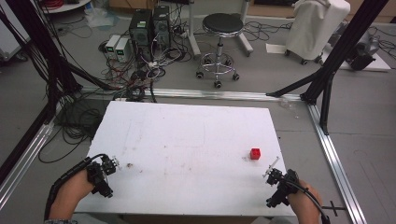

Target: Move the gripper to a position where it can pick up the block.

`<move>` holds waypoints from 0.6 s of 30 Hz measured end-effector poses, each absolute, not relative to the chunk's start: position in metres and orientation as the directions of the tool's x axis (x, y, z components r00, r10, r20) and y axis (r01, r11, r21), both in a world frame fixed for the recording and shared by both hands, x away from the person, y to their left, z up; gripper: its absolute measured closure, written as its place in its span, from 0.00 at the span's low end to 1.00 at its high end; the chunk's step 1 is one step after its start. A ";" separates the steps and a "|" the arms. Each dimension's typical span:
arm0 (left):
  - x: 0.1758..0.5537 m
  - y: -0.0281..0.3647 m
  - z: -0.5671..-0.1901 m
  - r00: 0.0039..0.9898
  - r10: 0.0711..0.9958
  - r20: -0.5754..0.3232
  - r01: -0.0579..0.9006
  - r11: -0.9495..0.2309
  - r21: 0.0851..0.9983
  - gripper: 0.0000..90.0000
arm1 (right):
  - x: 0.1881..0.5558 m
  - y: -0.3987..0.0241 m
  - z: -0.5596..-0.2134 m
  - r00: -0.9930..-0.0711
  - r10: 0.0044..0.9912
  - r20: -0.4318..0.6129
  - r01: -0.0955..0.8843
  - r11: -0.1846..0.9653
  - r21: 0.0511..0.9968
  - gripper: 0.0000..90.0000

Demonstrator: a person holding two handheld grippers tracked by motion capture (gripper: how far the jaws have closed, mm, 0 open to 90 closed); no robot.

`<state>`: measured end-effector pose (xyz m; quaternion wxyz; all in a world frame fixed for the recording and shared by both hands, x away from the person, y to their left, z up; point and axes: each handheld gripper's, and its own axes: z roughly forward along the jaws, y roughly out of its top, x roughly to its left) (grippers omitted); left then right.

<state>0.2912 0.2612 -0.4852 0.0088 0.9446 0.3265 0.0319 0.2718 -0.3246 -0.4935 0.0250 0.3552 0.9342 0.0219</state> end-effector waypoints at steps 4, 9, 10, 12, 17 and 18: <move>0.291 0.262 -0.485 0.781 0.623 0.053 0.622 -0.783 0.036 0.24 | 0.271 -0.324 -0.493 -0.750 0.661 -0.027 0.659 0.749 0.064 0.01; 0.291 0.262 -0.485 0.782 0.620 0.052 0.619 -0.784 0.038 0.24 | 0.270 -0.325 -0.492 -0.747 0.665 -0.027 0.662 0.746 0.065 0.01; 0.291 0.262 -0.485 0.781 0.622 0.051 0.621 -0.783 0.039 0.24 | 0.270 -0.325 -0.492 -0.747 0.665 -0.027 0.662 0.746 0.066 0.01; 0.291 0.262 -0.485 0.782 0.621 0.051 0.620 -0.784 0.035 0.24 | 0.270 -0.325 -0.492 -0.747 0.664 -0.029 0.662 0.747 0.063 0.01; 0.291 0.262 -0.485 0.782 0.621 0.052 0.620 -0.784 0.040 0.24 | 0.270 -0.325 -0.493 -0.748 0.663 -0.031 0.660 0.748 0.069 0.01; 0.291 0.262 -0.485 0.782 0.621 0.051 0.620 -0.784 0.040 0.24 | 0.270 -0.325 -0.493 -0.749 0.661 -0.032 0.658 0.749 0.072 0.01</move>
